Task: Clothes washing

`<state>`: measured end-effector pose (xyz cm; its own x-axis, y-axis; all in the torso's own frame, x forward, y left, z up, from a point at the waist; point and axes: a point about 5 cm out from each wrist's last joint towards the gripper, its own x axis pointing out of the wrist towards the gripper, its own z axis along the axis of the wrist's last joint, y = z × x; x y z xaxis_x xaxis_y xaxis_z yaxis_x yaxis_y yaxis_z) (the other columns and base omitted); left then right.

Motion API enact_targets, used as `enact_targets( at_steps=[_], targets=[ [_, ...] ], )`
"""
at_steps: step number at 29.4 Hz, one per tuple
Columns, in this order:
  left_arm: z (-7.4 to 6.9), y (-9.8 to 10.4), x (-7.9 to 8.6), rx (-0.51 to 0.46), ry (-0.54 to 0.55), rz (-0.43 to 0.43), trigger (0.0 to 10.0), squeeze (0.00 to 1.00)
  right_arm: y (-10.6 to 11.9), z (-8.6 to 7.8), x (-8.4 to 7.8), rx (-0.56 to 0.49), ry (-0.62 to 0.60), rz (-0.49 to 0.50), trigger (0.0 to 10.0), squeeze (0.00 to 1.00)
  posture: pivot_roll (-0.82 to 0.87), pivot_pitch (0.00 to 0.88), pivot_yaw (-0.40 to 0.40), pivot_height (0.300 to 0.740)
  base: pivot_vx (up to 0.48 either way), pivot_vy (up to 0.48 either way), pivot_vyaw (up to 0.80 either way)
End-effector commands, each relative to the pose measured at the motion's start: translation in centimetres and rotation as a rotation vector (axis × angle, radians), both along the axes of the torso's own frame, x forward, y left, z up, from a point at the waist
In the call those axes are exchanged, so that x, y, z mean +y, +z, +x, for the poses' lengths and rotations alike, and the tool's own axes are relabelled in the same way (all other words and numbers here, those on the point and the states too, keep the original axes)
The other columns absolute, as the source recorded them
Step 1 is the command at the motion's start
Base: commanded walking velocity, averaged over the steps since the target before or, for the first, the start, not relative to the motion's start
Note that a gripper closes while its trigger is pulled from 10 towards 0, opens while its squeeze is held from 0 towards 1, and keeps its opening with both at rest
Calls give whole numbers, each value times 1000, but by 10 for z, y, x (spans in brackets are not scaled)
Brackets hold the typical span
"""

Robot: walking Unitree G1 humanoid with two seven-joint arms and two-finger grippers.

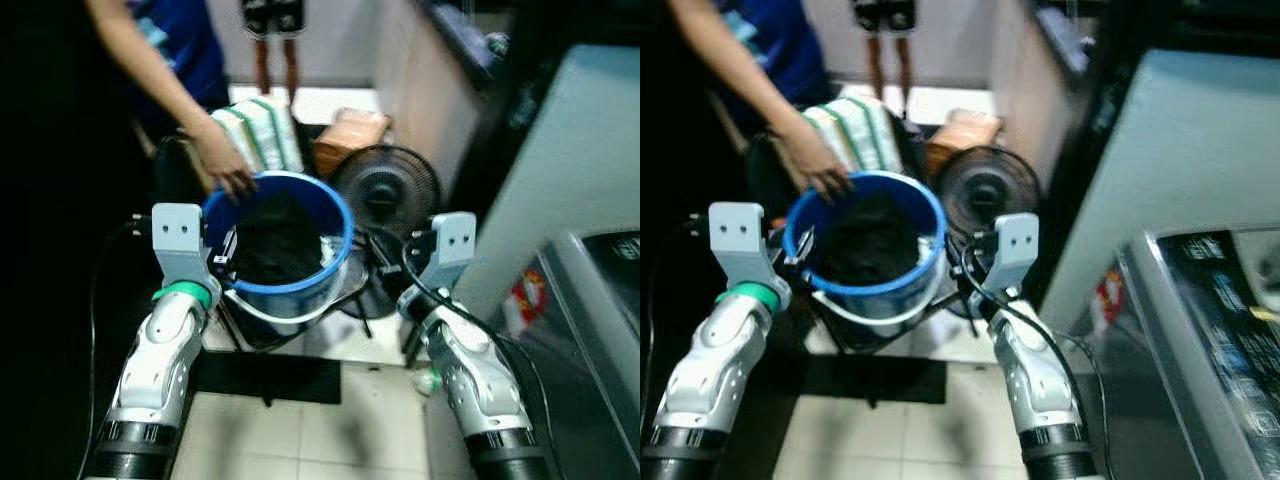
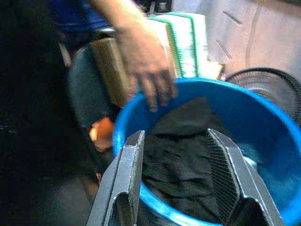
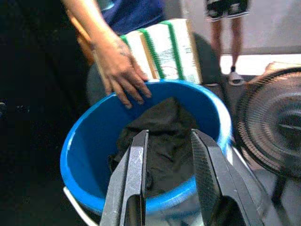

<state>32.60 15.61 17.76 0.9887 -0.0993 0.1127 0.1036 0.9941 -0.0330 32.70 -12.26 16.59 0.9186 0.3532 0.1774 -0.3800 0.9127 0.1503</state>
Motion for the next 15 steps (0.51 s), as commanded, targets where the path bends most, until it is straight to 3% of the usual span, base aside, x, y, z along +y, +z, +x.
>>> enact_targets(
  at_steps=[1,15],
  targets=[
    [-2,-7,2,33,5,2,10000,0,-2,-1,3,14,5,13,10000,0,27,11,37,740,345,0,0],
    [-6,-7,7,44,-2,10,10000,0,-5,-2,3,22,1,15,10000,0,34,22,37,740,343,0,0]
  ],
)
